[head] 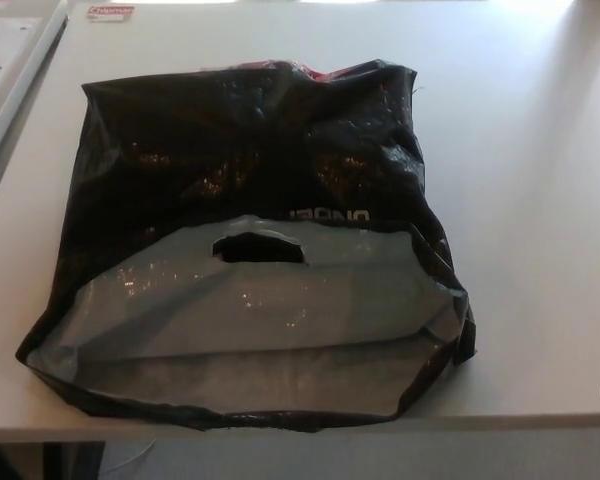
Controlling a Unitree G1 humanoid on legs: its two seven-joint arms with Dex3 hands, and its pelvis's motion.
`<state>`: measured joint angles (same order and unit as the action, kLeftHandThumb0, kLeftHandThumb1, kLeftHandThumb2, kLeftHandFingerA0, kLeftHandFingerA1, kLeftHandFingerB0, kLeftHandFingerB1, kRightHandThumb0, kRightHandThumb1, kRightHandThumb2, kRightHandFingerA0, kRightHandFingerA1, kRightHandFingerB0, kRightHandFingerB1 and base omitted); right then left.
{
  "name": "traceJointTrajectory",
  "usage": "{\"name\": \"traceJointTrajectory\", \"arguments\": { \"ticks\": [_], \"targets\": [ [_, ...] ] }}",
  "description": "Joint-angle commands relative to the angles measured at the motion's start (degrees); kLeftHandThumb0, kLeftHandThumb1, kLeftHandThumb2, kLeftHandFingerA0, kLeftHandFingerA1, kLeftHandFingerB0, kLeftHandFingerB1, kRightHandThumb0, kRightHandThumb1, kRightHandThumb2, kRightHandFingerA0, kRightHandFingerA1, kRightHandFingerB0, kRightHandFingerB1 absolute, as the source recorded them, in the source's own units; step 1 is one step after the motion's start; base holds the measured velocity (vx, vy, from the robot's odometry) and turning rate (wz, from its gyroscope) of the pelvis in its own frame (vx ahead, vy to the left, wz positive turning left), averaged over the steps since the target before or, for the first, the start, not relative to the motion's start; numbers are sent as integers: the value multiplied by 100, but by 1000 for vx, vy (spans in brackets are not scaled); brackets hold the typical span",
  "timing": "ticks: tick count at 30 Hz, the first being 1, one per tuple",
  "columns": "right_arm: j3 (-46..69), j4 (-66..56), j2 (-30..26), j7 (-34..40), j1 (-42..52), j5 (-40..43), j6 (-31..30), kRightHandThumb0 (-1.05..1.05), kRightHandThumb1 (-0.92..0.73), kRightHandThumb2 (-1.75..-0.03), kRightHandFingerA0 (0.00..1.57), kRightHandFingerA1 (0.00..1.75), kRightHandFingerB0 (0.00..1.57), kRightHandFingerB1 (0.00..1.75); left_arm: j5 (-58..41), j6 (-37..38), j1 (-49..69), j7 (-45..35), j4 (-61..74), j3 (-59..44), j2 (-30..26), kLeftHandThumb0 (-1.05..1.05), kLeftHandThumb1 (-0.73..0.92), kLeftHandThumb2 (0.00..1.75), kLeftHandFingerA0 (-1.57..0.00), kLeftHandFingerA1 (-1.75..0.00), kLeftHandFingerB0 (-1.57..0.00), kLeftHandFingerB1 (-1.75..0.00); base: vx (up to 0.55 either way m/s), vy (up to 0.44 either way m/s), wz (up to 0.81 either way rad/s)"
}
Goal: A plastic bag is kept infront of the robot in the middle of the desk and the robot uses both its hands to grab it from the top and lifts it up and then releases it.
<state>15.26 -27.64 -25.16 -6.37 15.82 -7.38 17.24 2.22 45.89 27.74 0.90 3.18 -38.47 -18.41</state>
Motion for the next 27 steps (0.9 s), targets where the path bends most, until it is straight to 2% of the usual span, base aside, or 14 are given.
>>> {"name": "traceJointTrajectory", "arguments": {
  "ticks": [1,6,7,8,11,13,17,20,21,23,24,25,26,27],
  "targets": [
    [-333,322,-497,-569,-1145,-386,-1461,-56,-44,-54,51,55,25,36,1059,64,-767,395,-378,96,-170,-37,36,52,-39,-35,-21,-29,0,0,0],
    [-548,86,-520,-681,-1100,-610,-1685,-57,-44,-53,46,52,23,36,1218,-150,-859,339,-851,370,-155,-43,35,58,-33,-41,-11,-31,0,0,0],
    [-618,119,-490,-671,-1081,-637,-1646,-60,-36,-69,42,58,15,42,1103,-487,-883,203,-923,507,-163,-46,35,60,-31,-39,-9,-31,0,0,0],
    [-705,170,-448,-611,-1050,-750,-1560,-61,-36,-70,42,58,15,42,785,-764,-935,-55,-1085,696,-203,-40,34,59,-29,-38,-8,-28,0,0,0],
    [-787,252,-442,-581,-1018,-848,-1532,-62,-37,-71,39,57,14,42,909,-748,-1064,-11,-1458,851,-333,-41,35,59,-31,-40,-9,-26,0,0,0],
    [-987,586,-499,-558,-1030,-1137,-1479,-62,-37,-70,39,56,13,42,1570,-589,-1606,588,-2531,1122,-573,-41,35,58,-35,-40,-9,-29,0,0,0],
    [-1182,872,-514,-588,-1051,-1272,-1531,-59,-37,-69,36,55,11,41,1684,-687,-2018,912,-3330,1371,-651,-41,35,58,-38,-40,-8,-29,0,0,0],
    [-1386,1335,-526,-481,-1143,-1478,-1432,-58,-37,-69,38,56,11,41,2004,-797,-2283,1155,-3842,1750,-747,-39,33,62,-35,-44,-8,-20,0,0,0],
    [-1425,1393,-553,-455,-1126,-1555,-1406,-54,-45,-54,45,52,18,34,2044,-726,-2316,1218,-3998,1850,-763,-37,33,61,-35,-44,-8,-20,0,0,0],
    [-1520,1612,-561,-406,-1141,-1613,-1306,-52,-43,-53,46,54,19,35,2220,-759,-2366,1360,-4218,2104,-798,-33,39,52,-39,-35,-6,-26,0,0,0],
    [-1594,1793,-553,-385,-1170,-1621,-1215,-35,-25,-80,41,65,8,48,2382,-733,-2434,1528,-4410,2324,-845,-31,38,52,-39,-36,-7,-23,0,0,0],
    [-1602,1816,-555,-378,-1177,-1623,-1201,-35,-25,-80,41,65,8,48,2385,-714,-2453,1585,-4464,2380,-872,-31,38,52,-39,-36,-7,-23,0,0,0],
    [-1678,1981,-533,-327,-1255,-1656,-1102,-53,-43,-53,48,55,20,35,2255,-713,-2445,1439,-4491,2453,-869,-33,41,53,-37,-35,-5,-26,0,0,0],
    [-1751,2090,-520,-289,-1270,-1716,-1045,-57,-43,-53,48,56,19,35,2225,-733,-2455,1446,-4521,2557,-817,-42,36,63,-36,-43,-9,-24,0,0,0]
  ]
}}
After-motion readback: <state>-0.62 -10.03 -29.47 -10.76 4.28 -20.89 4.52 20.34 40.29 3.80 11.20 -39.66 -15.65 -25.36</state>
